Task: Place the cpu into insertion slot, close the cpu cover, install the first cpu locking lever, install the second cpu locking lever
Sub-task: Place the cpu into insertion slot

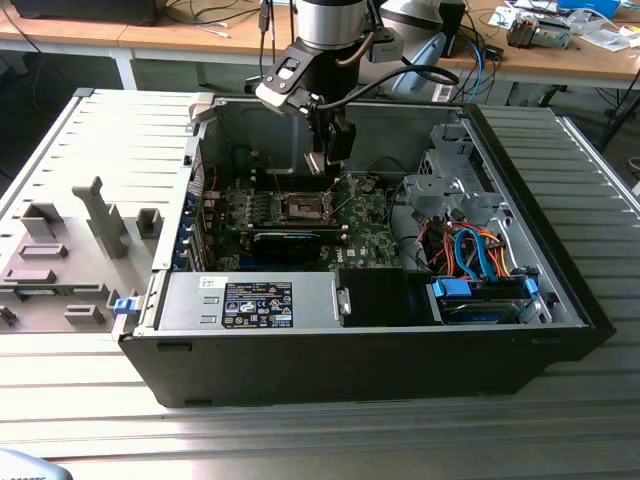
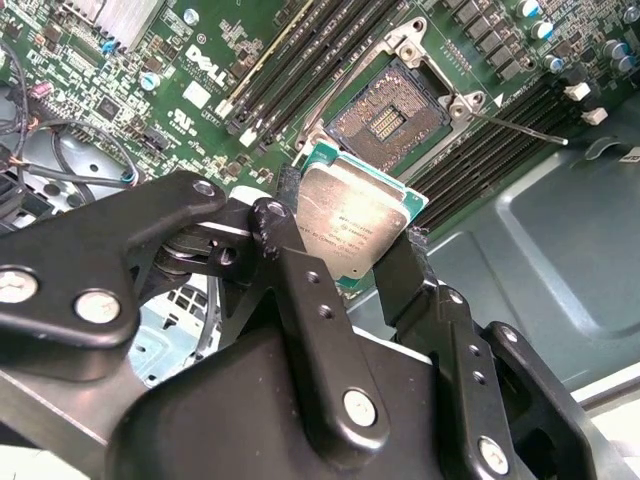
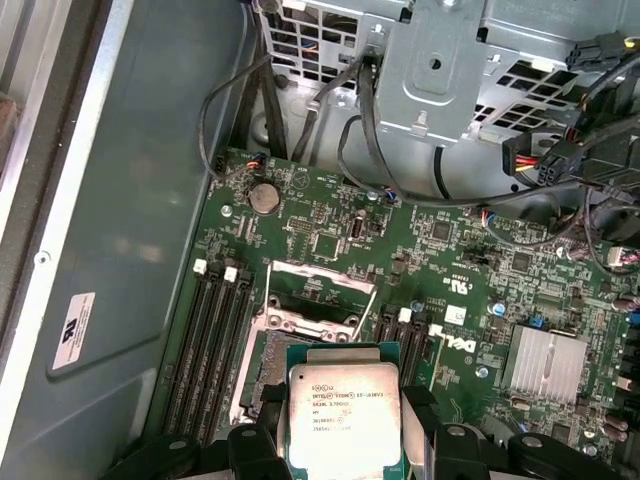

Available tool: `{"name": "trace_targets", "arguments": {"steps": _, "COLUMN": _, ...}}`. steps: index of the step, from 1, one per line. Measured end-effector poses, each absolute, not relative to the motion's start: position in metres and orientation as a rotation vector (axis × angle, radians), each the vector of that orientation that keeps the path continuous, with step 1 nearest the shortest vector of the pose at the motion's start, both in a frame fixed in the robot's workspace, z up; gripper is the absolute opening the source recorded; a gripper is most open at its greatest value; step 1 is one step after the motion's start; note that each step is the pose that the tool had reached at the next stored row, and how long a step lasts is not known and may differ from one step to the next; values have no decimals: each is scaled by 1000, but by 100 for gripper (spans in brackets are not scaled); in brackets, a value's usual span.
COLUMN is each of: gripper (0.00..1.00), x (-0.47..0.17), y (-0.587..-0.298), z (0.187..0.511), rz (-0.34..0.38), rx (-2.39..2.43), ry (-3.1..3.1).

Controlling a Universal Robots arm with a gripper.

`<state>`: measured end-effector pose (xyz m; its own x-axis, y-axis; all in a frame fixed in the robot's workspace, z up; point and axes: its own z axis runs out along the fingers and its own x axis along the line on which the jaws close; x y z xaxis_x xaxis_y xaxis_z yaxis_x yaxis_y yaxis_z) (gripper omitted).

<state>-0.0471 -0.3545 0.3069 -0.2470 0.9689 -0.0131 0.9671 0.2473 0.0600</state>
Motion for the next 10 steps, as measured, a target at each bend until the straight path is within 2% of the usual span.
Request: {"name": "trace_targets", "arguments": {"steps": 10, "gripper": 55, "x": -47, "y": -354, "z": 307, "rz": 60, "rx": 1914, "ry": 2430}}
